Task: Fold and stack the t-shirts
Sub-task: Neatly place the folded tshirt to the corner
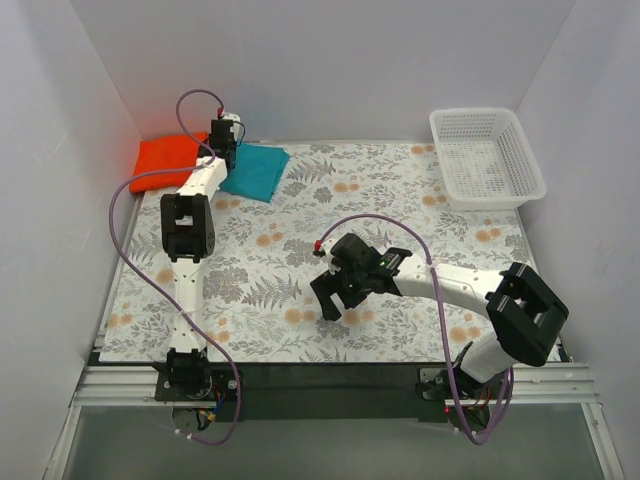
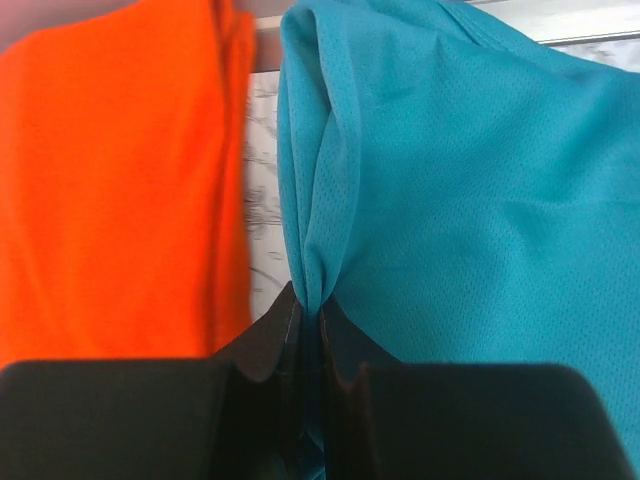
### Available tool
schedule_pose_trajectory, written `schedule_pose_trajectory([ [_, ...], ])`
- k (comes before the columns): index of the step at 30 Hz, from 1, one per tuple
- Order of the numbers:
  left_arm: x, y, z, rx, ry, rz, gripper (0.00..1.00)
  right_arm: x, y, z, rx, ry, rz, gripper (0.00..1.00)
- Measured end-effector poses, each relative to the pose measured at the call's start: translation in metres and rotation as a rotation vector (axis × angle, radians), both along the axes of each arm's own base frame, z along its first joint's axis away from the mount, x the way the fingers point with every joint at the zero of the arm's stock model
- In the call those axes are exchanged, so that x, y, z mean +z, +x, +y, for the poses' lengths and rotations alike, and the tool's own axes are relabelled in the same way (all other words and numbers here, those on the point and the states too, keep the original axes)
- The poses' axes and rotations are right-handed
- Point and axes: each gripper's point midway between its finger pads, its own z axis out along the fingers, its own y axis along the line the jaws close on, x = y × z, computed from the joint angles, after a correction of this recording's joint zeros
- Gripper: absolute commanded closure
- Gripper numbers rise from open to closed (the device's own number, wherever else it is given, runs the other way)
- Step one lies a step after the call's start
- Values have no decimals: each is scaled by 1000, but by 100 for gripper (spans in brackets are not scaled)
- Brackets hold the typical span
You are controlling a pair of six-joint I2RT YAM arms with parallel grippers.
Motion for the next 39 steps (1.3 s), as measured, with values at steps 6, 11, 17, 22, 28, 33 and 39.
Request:
schedule_pose_trajectory([
  [6,14,4,35,40,120,-9,100,1,-2,-2,-12,-21,20,2],
  [11,26,2,59,82,229,-8,100,0,1,3,-16,-33,34,2],
  [17,48,5,76,125,325,-45,100,-4,-2,3,-13,-44,59,2],
  [22,70,9,87,155,422,-88,100,-4,-3,2,-14,-48,64,2],
  [28,96,12,98,190,518,-138,100,-3,2,9,-11,-45,66,2],
  [33,105,10,106,222,550,-153,100,-2,2,11,-11,-45,65,2],
  [39,114,6,132,272,570,-168,100,0,2,10,-10,-47,70,2],
])
